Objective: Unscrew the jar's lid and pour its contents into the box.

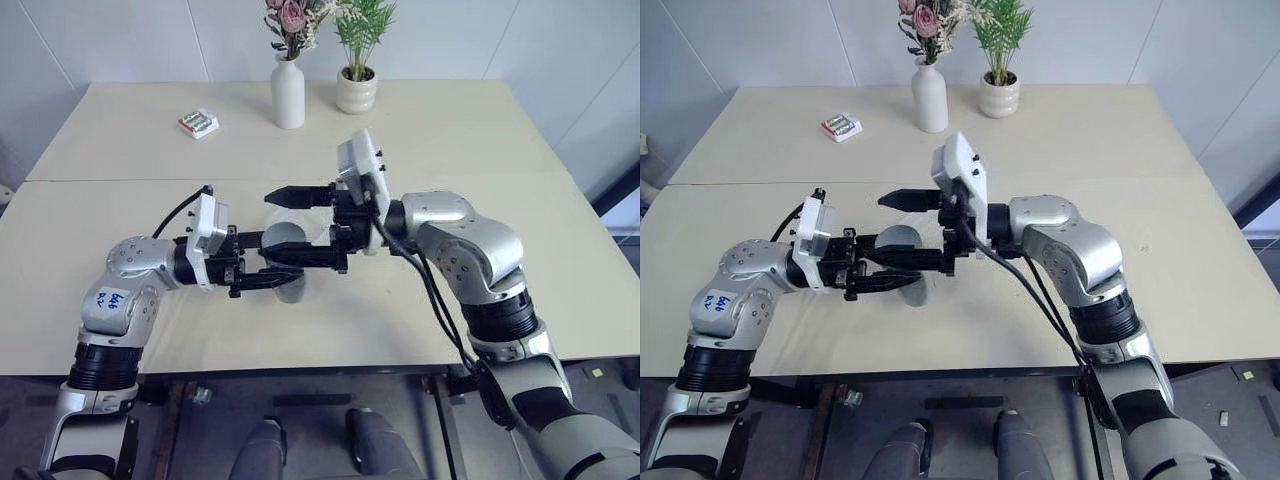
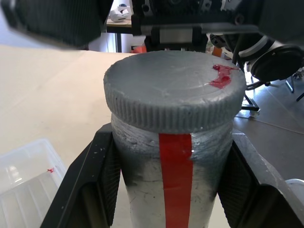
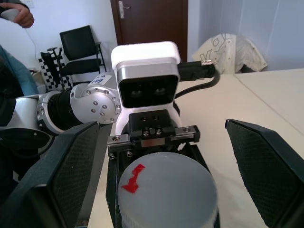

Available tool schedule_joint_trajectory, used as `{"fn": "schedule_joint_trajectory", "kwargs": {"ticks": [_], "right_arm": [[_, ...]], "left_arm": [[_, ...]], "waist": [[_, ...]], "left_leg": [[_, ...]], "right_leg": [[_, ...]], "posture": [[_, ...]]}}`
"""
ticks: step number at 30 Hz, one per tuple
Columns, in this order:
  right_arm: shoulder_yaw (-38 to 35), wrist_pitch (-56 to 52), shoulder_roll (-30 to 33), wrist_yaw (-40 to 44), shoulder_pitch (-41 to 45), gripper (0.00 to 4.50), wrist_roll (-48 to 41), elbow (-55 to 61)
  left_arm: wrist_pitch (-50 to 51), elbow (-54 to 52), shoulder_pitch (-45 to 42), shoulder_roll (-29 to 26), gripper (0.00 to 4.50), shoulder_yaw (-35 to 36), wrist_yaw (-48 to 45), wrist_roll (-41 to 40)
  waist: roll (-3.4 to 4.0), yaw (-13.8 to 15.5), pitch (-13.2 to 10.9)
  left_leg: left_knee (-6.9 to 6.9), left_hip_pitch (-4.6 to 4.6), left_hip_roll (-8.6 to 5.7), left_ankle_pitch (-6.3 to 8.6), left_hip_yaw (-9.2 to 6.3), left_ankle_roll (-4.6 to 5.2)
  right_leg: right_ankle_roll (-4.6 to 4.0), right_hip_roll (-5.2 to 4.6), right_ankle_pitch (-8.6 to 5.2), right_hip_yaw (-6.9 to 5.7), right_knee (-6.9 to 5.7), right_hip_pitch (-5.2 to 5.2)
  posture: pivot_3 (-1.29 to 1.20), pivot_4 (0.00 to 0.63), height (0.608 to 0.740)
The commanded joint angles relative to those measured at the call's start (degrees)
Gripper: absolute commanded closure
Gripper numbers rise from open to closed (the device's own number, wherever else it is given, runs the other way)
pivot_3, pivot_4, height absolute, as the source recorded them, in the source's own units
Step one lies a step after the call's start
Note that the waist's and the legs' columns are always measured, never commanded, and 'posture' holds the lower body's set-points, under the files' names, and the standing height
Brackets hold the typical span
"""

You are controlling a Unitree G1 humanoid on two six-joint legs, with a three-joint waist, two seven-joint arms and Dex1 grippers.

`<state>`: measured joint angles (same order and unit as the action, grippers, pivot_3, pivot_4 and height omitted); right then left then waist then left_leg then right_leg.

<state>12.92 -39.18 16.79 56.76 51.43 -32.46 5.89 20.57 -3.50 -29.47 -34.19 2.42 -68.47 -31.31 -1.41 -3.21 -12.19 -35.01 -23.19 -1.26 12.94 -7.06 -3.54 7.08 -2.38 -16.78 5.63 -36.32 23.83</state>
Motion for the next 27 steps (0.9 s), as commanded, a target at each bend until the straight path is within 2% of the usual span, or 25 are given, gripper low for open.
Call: {"fn": "schedule_joint_trajectory", "kwargs": {"ticks": [1,13,27], "right_arm": [[0.2,1.7,-1.1,-0.8,1.7,0.04,1.6,-0.5],[-0.3,3.0,-2.0,-0.5,2.3,0.04,4.0,-4.0],[-4.6,1.8,4.4,1.8,0.1,0.04,1.4,-3.3]], "left_arm": [[-0.3,-1.3,-0.6,-0.2,2.15,0.5,-0.3,-1.0],[-0.1,-1.9,0.0,-0.4,2.15,0.7,0.0,-1.3],[-0.5,-1.9,0.0,-0.7,2.15,1.0,0.2,-1.3]], "waist": [[0.00,0.0,0.0],[0.00,0.0,0.0],[0.00,0.0,0.0]], "left_leg": [[0.00,0.00,-0.01,0.00,0.01,0.00],[0.01,0.00,-0.01,0.00,0.00,0.00],[0.01,0.00,-0.01,0.00,0.01,0.00]], "right_leg": [[0.00,-0.02,0.00,0.00,0.00,0.00],[0.00,-0.01,0.00,0.00,0.00,0.01],[0.00,-0.01,0.00,0.00,0.01,0.01]], "posture": [[0.00,0.150,0.740],[0.00,0.150,0.740],[0.00,0.150,0.740]]}}
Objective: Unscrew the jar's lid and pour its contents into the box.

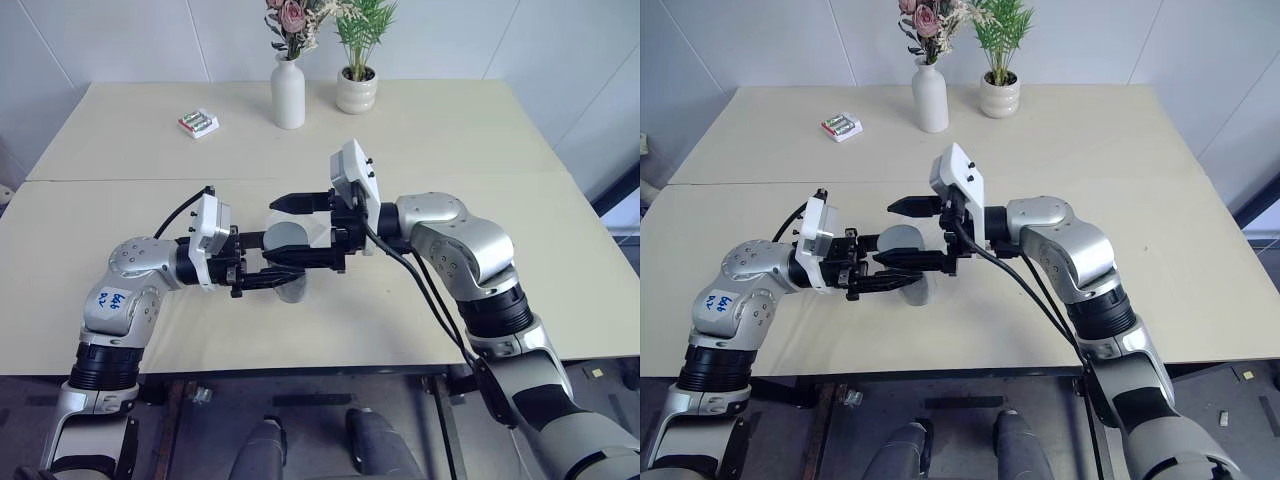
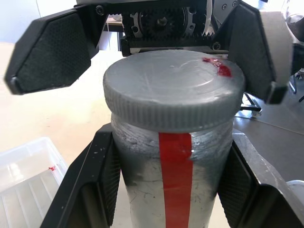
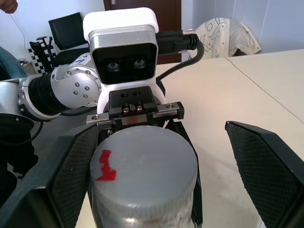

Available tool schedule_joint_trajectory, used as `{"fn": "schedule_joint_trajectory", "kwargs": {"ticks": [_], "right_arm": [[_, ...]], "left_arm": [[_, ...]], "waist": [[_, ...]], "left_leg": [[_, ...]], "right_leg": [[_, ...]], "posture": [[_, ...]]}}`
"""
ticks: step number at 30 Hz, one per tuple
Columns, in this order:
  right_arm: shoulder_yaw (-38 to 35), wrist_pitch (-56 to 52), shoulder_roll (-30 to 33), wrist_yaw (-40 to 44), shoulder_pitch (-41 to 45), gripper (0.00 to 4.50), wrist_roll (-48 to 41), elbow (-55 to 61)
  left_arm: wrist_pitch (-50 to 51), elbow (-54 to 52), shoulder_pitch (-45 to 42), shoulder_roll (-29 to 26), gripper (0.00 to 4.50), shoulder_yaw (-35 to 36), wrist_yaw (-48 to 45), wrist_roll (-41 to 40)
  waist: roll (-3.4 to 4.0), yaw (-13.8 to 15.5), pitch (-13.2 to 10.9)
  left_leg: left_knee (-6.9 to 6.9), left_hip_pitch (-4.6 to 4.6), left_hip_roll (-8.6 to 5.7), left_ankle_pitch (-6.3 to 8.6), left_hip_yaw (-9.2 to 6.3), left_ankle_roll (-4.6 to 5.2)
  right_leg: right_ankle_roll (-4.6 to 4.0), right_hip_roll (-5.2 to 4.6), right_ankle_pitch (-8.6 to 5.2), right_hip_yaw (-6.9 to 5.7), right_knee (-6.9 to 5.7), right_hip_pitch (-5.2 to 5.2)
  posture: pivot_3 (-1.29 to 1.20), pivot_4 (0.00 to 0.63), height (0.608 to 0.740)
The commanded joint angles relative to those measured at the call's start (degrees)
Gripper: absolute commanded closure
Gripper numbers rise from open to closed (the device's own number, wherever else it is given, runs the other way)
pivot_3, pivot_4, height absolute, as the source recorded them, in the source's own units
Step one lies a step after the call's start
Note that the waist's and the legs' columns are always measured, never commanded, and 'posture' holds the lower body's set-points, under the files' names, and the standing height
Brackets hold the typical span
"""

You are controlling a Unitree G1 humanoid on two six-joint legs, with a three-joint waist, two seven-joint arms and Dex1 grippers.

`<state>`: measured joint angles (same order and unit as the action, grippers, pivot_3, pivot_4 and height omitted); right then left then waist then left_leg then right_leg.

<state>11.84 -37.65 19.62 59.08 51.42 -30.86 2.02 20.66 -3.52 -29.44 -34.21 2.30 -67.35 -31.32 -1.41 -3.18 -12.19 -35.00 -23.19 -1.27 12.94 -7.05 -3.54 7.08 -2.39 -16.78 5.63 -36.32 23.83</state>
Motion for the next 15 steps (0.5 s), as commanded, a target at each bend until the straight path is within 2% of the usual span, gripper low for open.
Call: {"fn": "schedule_joint_trajectory", "kwargs": {"ticks": [1,15], "right_arm": [[-3.6,0.3,1.9,-0.5,0.1,0.04,-0.4,0.5],[-5.9,1.5,6.9,1.3,-1.0,0.04,0.1,-2.2]], "left_arm": [[-0.7,-1.9,0.0,-0.7,2.15,1.1,-0.9,-1.3],[-0.7,-1.6,-0.2,-0.7,2.15,1.2,-0.8,-1.3]], "waist": [[0.00,-0.1,0.0],[0.00,0.0,0.0]], "left_leg": [[0.00,0.00,0.00,0.00,0.01,0.00],[0.00,0.00,0.00,0.00,0.02,0.00]], "right_leg": [[0.00,-0.01,0.00,0.00,0.00,0.00],[0.00,0.02,0.00,0.00,0.01,-0.01]], "posture": [[0.00,0.150,0.740],[0.00,0.150,0.740]]}}
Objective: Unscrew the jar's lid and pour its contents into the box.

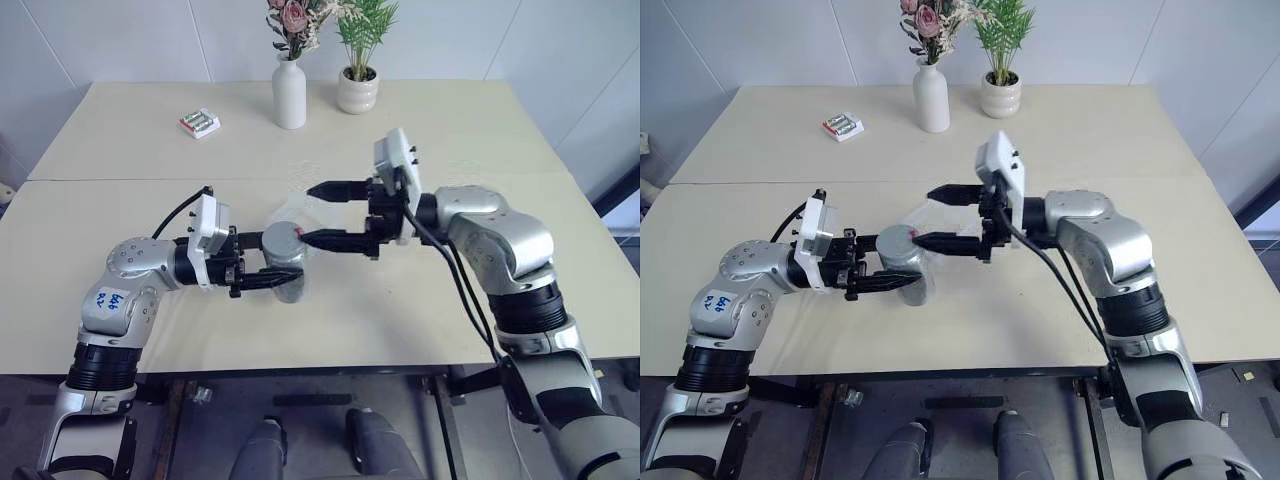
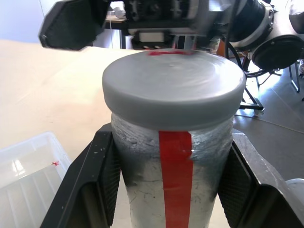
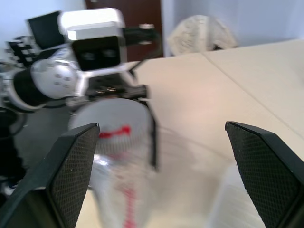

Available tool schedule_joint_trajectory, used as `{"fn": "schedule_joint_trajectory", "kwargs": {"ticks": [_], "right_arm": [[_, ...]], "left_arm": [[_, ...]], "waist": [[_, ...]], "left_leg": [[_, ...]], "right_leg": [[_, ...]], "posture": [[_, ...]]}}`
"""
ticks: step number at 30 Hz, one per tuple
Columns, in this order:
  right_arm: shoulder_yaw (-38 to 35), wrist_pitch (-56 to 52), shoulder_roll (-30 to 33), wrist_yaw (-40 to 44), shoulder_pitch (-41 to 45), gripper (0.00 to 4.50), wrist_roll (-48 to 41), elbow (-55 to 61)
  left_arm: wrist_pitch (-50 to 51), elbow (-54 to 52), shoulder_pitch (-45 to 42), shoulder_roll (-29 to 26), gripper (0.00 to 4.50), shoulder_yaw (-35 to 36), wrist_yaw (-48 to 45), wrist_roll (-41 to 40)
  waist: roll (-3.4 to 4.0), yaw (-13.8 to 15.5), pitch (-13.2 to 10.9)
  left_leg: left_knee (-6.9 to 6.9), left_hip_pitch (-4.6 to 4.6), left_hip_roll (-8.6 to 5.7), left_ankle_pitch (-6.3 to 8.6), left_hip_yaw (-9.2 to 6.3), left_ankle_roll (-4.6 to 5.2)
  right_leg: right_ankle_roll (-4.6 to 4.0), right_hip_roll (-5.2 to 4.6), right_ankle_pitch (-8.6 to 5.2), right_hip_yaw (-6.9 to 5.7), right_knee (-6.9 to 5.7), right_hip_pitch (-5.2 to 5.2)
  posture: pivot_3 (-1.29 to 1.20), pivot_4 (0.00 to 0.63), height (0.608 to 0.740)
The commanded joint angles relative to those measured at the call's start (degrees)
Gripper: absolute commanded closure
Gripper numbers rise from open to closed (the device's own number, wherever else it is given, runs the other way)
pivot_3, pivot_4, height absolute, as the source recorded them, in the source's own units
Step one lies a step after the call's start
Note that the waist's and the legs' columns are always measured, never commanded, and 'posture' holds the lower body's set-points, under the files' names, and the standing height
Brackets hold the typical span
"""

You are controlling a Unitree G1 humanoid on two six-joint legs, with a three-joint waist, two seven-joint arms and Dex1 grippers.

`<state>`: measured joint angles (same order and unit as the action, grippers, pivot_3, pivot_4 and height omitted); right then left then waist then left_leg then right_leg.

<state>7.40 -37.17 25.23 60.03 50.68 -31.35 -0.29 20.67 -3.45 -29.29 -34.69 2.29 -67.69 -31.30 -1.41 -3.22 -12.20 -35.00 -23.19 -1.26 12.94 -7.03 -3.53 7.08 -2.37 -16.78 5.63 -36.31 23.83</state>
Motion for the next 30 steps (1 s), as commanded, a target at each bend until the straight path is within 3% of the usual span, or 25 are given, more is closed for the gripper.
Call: {"fn": "schedule_joint_trajectory", "kwargs": {"ticks": [1,9,14,19,30], "right_arm": [[-1.6,1.1,1.6,0.5,-0.3,0.04,0.6,-0.1],[-4.2,-0.6,2.3,1.4,-0.5,0.04,-1.7,0.4],[-6.4,-4.1,0.9,1.8,-0.1,0.04,-7.5,4.3],[-2.1,-5.7,-2.3,-0.4,-0.4,0.04,-7.3,8.9],[4.6,-1.6,-5.0,-1.7,1.2,0.04,0.2,6.2]], "left_arm": [[-0.7,-1.6,-0.4,-0.2,2.15,1.2,-0.4,-1.3],[-0.7,-1.6,-0.4,-0.2,2.15,1.2,-0.5,-1.3],[-0.5,-1.7,-0.2,-0.2,2.15,1.3,-0.5,-1.3],[-0.7,-1.6,-0.3,0.0,2.15,1.0,-0.4,-1.2],[-0.8,-1.3,-0.5,0.2,2.15,0.8,-0.6,-1.1]], "waist": [[0.00,0.0,0.0],[0.00,0.0,0.0],[0.00,0.0,0.0],[0.00,-0.1,0.0],[0.00,0.0,0.0]], "left_leg": [[0.01,0.00,0.00,0.00,0.00,0.00],[0.00,0.00,0.00,0.00,0.00,0.00],[0.01,-0.01,0.00,0.00,0.00,0.00],[-0.01,0.00,0.01,0.00,0.00,0.00],[-0.01,-0.01,-0.01,0.00,-0.02,0.00]], "right_leg": [[0.00,0.01,0.00,0.00,0.00,0.01],[0.00,0.00,0.00,0.00,0.00,0.00],[0.00,0.00,0.00,0.01,0.00,0.00],[0.00,0.00,0.00,0.00,-0.02,0.00],[0.00,-0.03,0.00,-0.01,0.01,0.00]], "posture": [[0.00,0.150,0.740],[0.00,0.150,0.740],[0.00,0.150,0.740],[0.00,0.150,0.740],[0.00,0.150,0.740]]}}
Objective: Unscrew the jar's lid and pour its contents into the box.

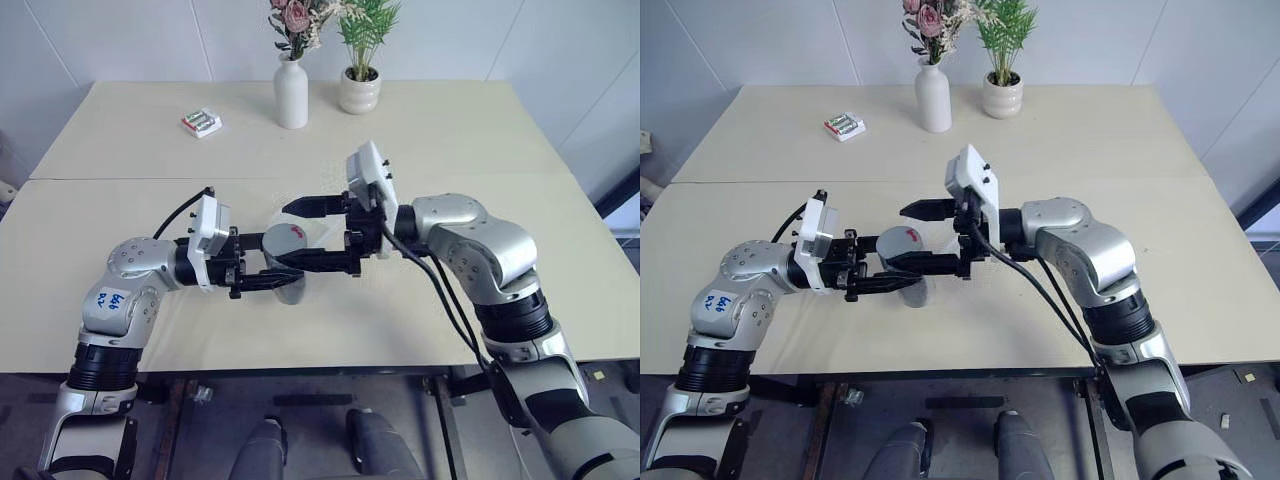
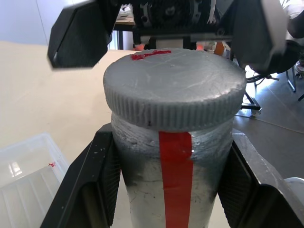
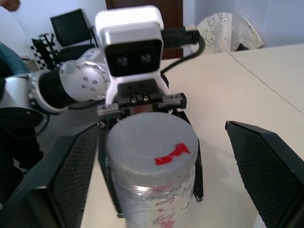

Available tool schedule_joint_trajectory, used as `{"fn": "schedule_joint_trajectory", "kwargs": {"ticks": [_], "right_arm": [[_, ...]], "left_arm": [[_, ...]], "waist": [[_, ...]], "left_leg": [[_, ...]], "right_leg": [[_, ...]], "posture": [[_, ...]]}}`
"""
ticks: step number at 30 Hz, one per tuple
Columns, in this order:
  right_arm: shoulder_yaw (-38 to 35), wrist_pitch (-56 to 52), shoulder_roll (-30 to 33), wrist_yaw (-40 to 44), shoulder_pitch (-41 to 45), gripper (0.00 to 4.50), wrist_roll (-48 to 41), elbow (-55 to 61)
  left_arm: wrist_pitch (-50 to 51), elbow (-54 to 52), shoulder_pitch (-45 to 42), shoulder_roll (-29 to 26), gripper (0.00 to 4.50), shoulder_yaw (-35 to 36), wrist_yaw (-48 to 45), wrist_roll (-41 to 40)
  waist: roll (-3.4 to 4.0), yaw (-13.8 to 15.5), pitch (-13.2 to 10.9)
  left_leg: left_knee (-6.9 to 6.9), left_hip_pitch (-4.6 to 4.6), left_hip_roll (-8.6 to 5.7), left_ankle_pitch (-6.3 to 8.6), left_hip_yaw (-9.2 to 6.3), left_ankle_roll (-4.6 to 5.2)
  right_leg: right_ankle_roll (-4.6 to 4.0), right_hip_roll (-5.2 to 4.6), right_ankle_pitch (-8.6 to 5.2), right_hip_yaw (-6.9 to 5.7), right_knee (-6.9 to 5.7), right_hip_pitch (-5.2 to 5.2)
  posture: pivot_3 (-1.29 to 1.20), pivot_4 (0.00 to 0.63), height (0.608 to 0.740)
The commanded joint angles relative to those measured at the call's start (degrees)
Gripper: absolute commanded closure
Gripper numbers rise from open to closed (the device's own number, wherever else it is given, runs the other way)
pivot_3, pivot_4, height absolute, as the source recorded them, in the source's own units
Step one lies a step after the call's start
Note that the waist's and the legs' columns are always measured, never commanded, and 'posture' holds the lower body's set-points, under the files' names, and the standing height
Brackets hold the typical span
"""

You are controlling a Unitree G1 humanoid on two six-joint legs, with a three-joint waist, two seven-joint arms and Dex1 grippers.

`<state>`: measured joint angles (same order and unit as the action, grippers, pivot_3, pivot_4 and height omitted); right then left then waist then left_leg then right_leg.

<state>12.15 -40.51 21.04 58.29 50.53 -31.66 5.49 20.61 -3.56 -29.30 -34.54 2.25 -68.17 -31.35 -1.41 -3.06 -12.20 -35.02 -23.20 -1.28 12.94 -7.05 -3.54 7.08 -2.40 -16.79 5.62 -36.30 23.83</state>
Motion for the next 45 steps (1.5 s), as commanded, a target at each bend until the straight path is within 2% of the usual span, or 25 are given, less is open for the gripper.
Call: {"fn": "schedule_joint_trajectory", "kwargs": {"ticks": [1,15,45], "right_arm": [[0.0,1.9,-1.2,0.0,1.5,0.04,0.8,0.2],[0.2,2.6,-3.6,0.1,2.2,0.04,2.0,-2.9],[-4.1,3.7,1.5,2.0,-0.2,0.04,0.6,-3.9]], "left_arm": [[-0.7,-1.2,-0.5,0.1,2.15,0.9,-0.1,-1.1],[-1.6,-1.5,0.0,-0.2,2.15,0.9,-0.1,-0.5],[-4.8,-0.2,0.1,-0.6,2.15,0.3,-1.0,0.7]], "waist": [[0.00,-0.1,0.0],[0.00,-0.2,0.0],[0.00,-0.1,0.0]], "left_leg": [[0.00,0.00,0.00,0.00,0.01,0.00],[0.01,0.00,0.02,0.00,0.00,0.00],[0.00,0.00,0.01,0.00,0.00,0.00]], "right_leg": [[0.00,0.01,0.00,0.00,0.00,0.00],[0.00,0.02,0.00,0.00,-0.02,0.01],[0.00,0.01,0.00,0.00,-0.02,0.01]], "posture": [[0.00,0.150,0.740],[0.00,0.150,0.740],[0.00,0.150,0.740]]}}
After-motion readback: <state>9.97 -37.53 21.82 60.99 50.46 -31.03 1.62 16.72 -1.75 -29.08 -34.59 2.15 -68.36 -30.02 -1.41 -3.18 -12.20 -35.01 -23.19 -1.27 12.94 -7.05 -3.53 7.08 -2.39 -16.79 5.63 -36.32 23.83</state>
